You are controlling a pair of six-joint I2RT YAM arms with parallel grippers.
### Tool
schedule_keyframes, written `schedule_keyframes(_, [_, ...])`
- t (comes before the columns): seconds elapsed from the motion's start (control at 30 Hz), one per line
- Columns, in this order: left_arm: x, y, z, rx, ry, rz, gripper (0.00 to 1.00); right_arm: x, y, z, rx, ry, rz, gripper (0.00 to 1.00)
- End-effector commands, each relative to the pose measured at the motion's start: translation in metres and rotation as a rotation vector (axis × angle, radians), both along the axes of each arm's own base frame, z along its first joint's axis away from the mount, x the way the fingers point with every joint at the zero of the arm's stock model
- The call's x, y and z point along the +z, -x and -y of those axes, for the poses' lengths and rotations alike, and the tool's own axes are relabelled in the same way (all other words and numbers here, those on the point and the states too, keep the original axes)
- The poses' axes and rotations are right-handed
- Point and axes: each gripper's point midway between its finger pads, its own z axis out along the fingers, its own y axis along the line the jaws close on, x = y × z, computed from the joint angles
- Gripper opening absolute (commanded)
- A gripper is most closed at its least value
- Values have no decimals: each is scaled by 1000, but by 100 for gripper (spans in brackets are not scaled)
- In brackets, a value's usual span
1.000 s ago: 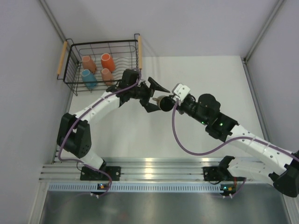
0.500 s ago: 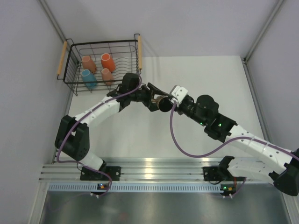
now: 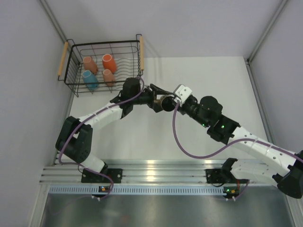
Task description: Load the cups into the dish rack
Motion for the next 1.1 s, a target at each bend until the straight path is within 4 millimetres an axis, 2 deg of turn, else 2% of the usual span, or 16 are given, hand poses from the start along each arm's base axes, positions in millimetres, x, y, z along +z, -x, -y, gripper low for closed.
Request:
schedule_keyframes(0.0, [55,-3,-2,22,155,121,0,24,-3,4,-39,-89,48,27])
schedule_keyframes(0.07, [59,-6,-3,31,174,130,0,20,-3,4,-44,-84,42,32])
schedule_keyframes(0.27, [61,-27,-12,82,184,134,0,18,-1,11,-61,-91,46,34])
schedule_keyframes(0.53, [37,-60,-25,143,135,149,0,31,5,24,-79,-136,77,37])
schedule_keyframes(0.67, [28,-77,-27,154,104,201,0,31,7,29,-94,-148,77,38])
schedule_keyframes(0.73, [23,-87,-29,172,61,216,0,31,7,33,-106,-151,79,39])
schedule_keyframes(0.8, [27,-100,-33,176,-9,313,0,26,7,36,-118,-147,70,39])
schedule_keyframes(0.83, [20,-101,-35,178,-56,300,0,27,9,39,-121,-154,72,39])
schedule_keyframes(0.87, [21,-104,-38,175,-94,358,0,25,9,40,-124,-151,69,39])
schedule_keyframes(0.9, [33,-109,-39,181,-106,402,0,21,9,43,-137,-149,64,39])
schedule_keyframes(0.97, [35,-114,-44,183,-162,450,0,19,10,48,-154,-152,64,39])
schedule_keyframes(1.0, [45,-117,-46,187,-173,483,0,17,10,50,-158,-151,64,39])
schedule_keyframes(1.07, [44,-121,-51,186,-233,512,0,14,10,53,-171,-149,62,39])
